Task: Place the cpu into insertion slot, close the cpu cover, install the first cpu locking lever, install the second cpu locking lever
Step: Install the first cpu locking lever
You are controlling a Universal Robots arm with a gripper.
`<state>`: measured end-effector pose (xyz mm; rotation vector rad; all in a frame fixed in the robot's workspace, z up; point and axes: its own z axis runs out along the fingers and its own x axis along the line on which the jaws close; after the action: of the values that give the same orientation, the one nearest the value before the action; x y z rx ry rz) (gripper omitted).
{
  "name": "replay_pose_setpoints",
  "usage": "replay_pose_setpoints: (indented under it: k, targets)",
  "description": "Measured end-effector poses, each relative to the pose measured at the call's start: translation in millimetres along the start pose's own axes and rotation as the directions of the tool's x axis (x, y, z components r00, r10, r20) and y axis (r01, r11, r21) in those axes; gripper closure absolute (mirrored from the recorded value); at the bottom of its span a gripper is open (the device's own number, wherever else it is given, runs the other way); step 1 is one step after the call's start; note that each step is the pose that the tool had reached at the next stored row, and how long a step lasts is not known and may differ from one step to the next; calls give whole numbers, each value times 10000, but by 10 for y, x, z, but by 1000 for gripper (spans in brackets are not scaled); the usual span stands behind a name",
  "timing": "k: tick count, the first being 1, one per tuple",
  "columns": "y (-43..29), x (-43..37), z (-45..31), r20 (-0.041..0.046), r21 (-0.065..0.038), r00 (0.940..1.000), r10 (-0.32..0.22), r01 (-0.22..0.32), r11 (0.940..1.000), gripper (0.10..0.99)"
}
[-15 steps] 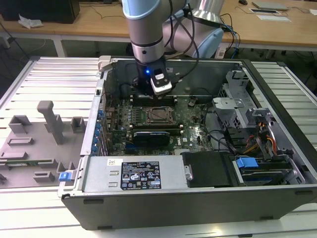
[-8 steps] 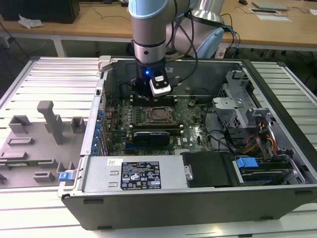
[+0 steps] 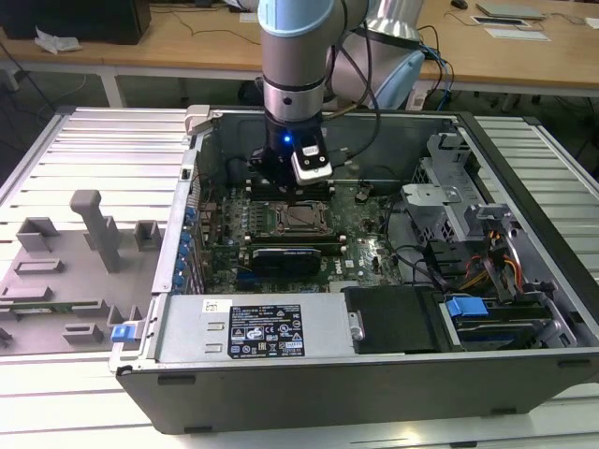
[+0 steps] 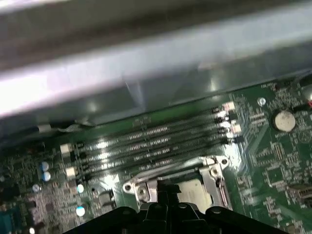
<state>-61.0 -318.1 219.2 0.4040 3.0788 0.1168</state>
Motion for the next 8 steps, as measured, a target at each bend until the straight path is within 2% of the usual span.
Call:
replay_pose_setpoints:
  k: [2, 6, 7, 8]
  targets:
    - [-78, -21, -6, -3, 3, 10000, -37, 37, 10000, 980]
    - [-132, -48, -9, -40, 9, 9998, -195, 196, 9998, 980]
    - [-127, -88, -7, -98, 21, 9997, -245, 245, 9997, 980]
    - [-110, -161, -4, -181, 38, 9994, -306, 306, 9995, 980]
